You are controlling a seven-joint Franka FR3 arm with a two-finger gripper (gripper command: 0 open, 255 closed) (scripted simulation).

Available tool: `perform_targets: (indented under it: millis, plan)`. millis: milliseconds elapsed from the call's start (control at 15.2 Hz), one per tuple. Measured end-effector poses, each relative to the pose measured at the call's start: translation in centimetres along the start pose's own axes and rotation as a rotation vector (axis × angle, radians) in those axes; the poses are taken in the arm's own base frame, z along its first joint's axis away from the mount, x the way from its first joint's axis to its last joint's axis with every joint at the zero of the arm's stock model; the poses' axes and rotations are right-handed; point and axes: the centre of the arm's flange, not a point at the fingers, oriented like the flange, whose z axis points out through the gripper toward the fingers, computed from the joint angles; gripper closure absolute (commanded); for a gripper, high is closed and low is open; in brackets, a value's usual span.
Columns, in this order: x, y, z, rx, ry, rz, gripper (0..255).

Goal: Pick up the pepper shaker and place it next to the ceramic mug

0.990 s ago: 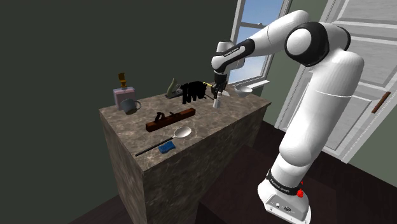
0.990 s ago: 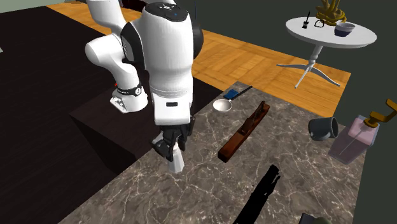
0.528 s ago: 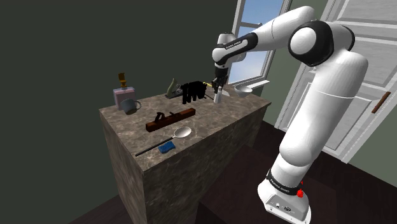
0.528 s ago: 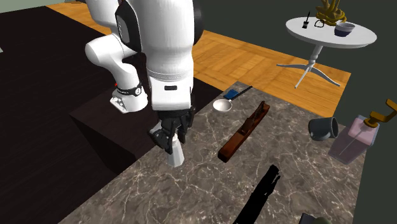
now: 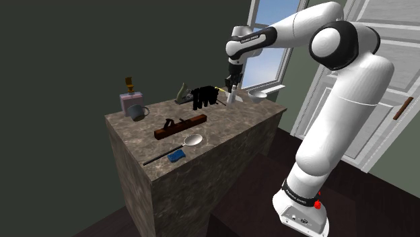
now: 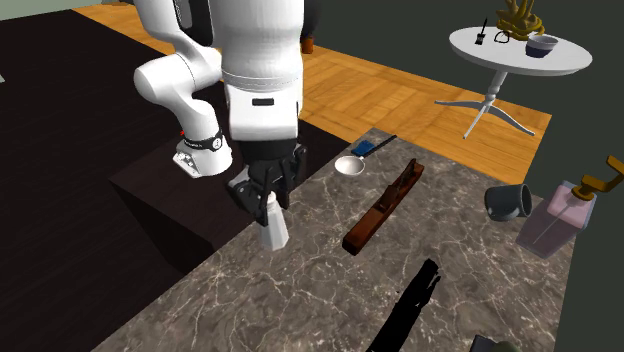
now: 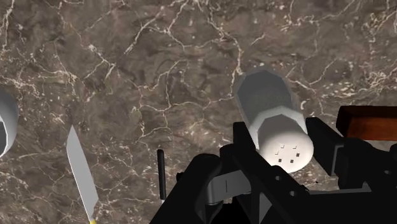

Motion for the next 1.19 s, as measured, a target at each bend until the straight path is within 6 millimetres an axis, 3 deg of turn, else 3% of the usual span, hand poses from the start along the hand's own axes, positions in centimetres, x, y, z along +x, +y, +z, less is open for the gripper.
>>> perform_targets:
  millis: [594, 924, 1188]
  plan:
    - [0.2, 0.6, -4.6, 0.0, 0.0, 0.0, 255]
    - [2.2, -3.8, -5.2, 0.0, 0.0, -0.001, 255]
    - [4.4, -9.0, -5.9, 0.0, -0.001, -0.001, 255]
